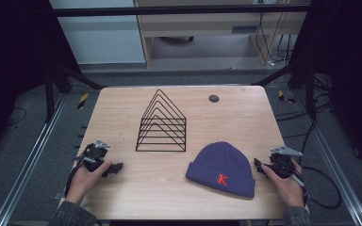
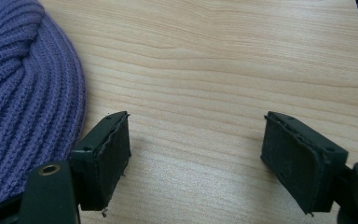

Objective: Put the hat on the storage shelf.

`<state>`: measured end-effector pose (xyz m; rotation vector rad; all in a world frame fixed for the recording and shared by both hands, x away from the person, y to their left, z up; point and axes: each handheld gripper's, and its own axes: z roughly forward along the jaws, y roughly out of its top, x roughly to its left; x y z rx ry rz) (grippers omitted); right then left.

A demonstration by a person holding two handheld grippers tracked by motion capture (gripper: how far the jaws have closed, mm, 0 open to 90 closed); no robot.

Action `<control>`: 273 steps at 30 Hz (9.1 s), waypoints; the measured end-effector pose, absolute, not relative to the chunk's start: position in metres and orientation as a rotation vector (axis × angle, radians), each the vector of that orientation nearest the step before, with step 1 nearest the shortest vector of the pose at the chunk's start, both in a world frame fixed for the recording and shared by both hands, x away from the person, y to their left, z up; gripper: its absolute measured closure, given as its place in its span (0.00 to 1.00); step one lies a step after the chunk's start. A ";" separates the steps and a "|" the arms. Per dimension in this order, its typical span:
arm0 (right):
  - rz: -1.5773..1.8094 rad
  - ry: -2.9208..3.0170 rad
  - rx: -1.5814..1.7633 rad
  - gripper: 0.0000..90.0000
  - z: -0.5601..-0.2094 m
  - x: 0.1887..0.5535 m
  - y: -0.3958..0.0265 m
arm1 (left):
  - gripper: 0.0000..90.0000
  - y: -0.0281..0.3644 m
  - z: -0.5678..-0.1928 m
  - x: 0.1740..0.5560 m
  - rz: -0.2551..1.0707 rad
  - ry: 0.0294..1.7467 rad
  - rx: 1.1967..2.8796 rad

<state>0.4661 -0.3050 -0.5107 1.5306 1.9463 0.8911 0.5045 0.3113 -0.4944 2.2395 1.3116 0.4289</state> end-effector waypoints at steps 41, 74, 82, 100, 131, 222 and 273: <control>0.791 2.322 1.353 0.62 -0.444 0.539 -0.224 | 0.00 0.311 -0.495 0.502 0.427 1.297 2.243; 0.755 2.457 1.413 0.72 -0.477 0.558 -0.184 | 0.00 0.309 -0.495 0.503 0.434 1.277 2.244; 0.750 2.453 1.344 0.86 -0.468 0.551 -0.182 | 0.00 0.309 -0.496 0.502 0.433 1.273 2.237; 1.017 2.377 1.027 0.87 -0.372 0.493 -0.176 | 0.04 0.313 -0.481 0.500 0.405 1.166 2.128; 1.197 2.220 0.881 0.87 -0.271 0.501 -0.180 | 0.06 0.272 -0.351 0.498 0.504 0.896 2.005; 1.337 2.159 0.734 0.85 -0.190 0.557 -0.032 | 0.73 0.232 -0.295 0.545 0.510 0.756 2.041; 1.243 2.197 0.732 0.84 -0.210 0.575 -0.002 | 0.75 0.250 -0.319 0.550 0.538 0.870 1.967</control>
